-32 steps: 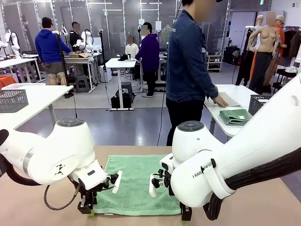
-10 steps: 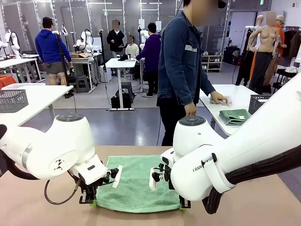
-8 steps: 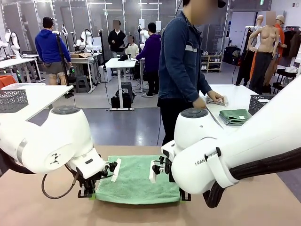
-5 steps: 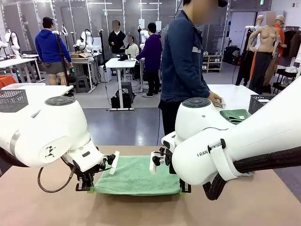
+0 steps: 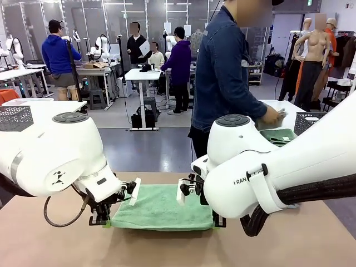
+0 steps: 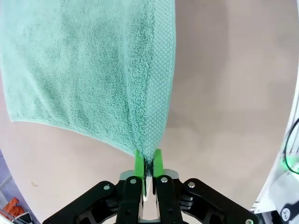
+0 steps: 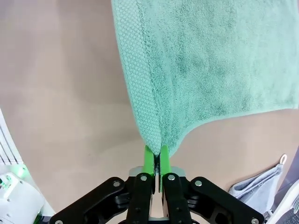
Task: Fold the towels and place them in the basket.
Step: When a person lays out a Towel with hook on the table, fold it in half twice.
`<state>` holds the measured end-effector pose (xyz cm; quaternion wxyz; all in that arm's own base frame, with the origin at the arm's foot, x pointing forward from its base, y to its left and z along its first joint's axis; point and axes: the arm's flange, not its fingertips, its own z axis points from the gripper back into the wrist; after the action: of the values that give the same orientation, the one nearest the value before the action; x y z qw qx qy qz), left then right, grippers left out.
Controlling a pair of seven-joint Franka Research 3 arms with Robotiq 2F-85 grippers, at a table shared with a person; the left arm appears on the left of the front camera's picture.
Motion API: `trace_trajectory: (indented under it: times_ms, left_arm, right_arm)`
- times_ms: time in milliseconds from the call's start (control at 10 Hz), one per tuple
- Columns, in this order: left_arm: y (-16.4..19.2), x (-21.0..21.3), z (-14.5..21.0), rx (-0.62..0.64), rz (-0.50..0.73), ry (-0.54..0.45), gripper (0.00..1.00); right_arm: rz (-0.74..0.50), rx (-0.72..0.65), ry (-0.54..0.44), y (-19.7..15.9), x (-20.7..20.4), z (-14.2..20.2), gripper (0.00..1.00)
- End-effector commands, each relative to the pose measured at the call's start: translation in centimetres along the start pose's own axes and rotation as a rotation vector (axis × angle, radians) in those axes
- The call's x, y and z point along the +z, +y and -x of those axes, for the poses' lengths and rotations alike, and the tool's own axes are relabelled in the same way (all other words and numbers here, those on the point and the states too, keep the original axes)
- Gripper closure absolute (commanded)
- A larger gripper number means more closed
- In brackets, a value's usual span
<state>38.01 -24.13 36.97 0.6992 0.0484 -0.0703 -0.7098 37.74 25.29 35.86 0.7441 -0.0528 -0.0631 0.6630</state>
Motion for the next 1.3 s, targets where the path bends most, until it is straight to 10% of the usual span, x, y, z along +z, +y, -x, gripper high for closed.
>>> trace_trajectory:
  times_ms: [0,1200]
  left_arm:
    - [0.1,0.0,0.0,-0.001,-0.008,-0.002,0.92]
    - [17.0,-0.2,-0.7,-0.009,0.031,0.001,0.92]
  right_arm:
    - [0.000,0.000,0.000,0.0,0.0,0.0,0.94]
    - [0.038,0.025,0.037,-14.8,-1.6,-5.2,0.94]
